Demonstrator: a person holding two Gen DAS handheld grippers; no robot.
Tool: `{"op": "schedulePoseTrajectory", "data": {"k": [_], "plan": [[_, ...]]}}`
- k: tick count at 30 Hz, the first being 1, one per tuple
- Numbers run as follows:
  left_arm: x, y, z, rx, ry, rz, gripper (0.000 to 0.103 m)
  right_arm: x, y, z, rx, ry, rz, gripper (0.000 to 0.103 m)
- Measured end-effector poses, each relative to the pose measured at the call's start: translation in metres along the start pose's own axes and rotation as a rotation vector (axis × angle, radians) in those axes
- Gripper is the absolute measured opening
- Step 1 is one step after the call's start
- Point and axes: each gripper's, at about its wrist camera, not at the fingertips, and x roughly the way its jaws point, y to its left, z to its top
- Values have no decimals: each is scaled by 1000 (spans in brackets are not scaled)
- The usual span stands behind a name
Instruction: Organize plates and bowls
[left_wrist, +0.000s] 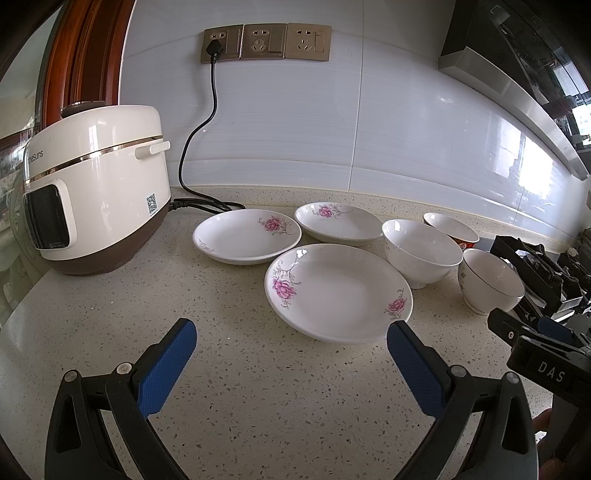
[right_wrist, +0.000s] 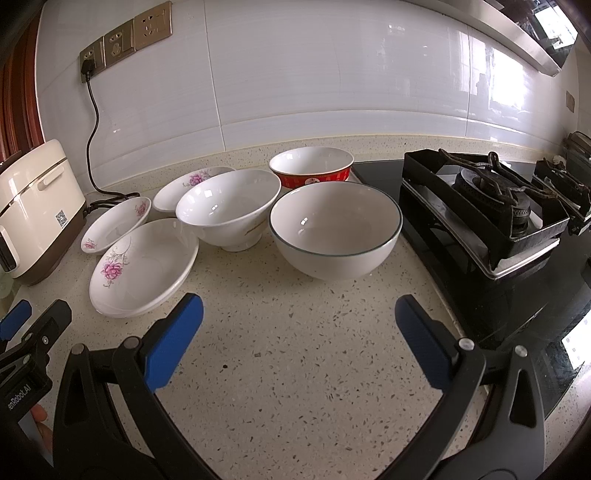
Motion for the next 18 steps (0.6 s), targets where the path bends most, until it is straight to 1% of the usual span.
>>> {"op": "schedulePoseTrajectory", "data": {"k": [5, 9, 14, 18], "plan": [[0, 0, 0, 0, 0, -1, 103, -1, 0, 0, 5, -1, -5, 103], [0, 1, 1, -12, -3, 9, 103, -1, -2, 0, 17, 3, 10, 103], [-1, 9, 1, -51, -8, -8, 103, 10, 2, -1, 41, 25, 63, 103], [4, 15, 0, -80, 13, -35, 103, 13, 8, -2, 45, 59, 104, 103]]}}
